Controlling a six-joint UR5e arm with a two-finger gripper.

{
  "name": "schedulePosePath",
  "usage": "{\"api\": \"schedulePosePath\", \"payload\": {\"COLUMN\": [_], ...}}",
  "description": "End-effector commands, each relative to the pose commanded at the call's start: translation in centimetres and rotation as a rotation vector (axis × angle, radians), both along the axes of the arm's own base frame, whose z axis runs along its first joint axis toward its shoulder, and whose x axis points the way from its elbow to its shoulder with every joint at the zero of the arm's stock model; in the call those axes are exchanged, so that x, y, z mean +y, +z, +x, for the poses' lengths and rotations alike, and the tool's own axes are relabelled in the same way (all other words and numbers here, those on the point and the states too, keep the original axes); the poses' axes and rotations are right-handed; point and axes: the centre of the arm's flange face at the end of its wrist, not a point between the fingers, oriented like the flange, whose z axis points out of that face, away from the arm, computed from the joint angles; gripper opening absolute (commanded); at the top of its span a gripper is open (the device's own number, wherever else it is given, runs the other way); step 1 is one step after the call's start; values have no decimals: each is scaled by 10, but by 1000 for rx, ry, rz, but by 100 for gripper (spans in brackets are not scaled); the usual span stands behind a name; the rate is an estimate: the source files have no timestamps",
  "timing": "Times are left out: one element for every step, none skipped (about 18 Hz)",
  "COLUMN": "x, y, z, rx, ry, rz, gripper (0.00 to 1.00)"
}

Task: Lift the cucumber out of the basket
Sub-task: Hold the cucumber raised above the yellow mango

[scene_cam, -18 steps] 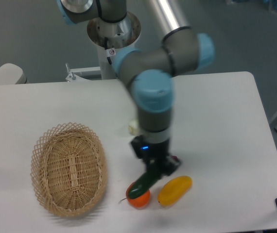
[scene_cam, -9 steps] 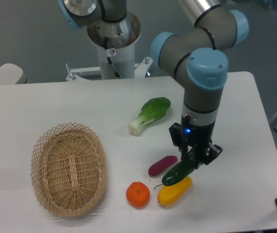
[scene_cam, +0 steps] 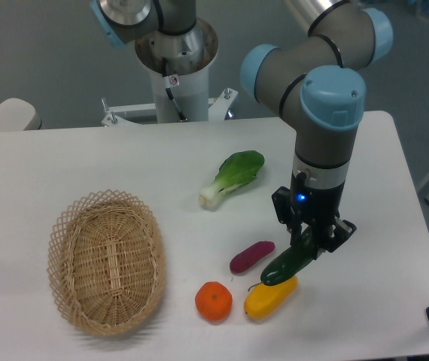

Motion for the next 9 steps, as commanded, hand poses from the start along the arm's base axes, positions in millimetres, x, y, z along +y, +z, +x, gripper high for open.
{"api": "schedulePosePath", "payload": {"x": [0,0,1,0,1,1,0,0,0], "y": [-1,-1,-2,-2,-3,-3,-3,-3,-3], "z": [0,0,-1,-1,0,0,0,0,0], "rx": [0,2,2,3,2,2,2,2,2], "ry": [-2,-13,-21,-20,-22,-22,-20,-20,-20], "rz": [1,-2,-4,-5,-6,-6,-6,-6,-6], "gripper": [27,27,27,27,27,27,27,27,27]}}
